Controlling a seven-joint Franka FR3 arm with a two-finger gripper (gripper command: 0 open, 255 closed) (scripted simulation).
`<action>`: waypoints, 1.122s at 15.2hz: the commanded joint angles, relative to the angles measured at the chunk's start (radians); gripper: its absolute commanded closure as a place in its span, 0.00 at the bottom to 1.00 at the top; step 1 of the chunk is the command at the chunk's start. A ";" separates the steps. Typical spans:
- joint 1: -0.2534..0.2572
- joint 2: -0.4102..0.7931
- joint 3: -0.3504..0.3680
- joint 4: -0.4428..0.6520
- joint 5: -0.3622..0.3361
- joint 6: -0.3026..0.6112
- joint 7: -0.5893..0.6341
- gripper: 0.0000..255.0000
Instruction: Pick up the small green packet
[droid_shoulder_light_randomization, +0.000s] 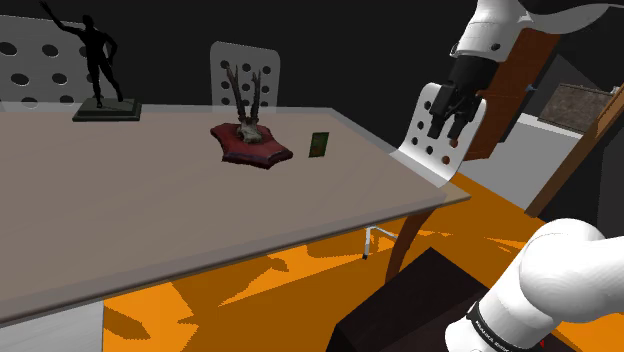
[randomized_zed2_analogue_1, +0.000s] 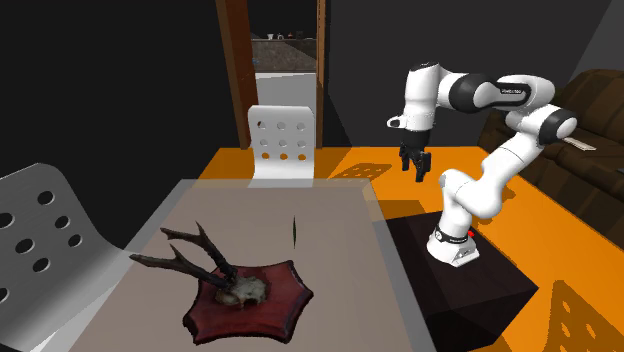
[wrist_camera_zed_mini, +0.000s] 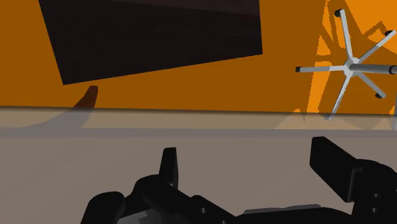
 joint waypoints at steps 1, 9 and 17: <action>0.000 0.000 0.000 0.000 0.000 0.000 0.000 0.00; 0.080 0.234 -0.175 0.095 -0.107 0.127 -0.429 0.00; 0.158 0.537 -0.301 0.296 -0.105 0.222 -0.846 0.00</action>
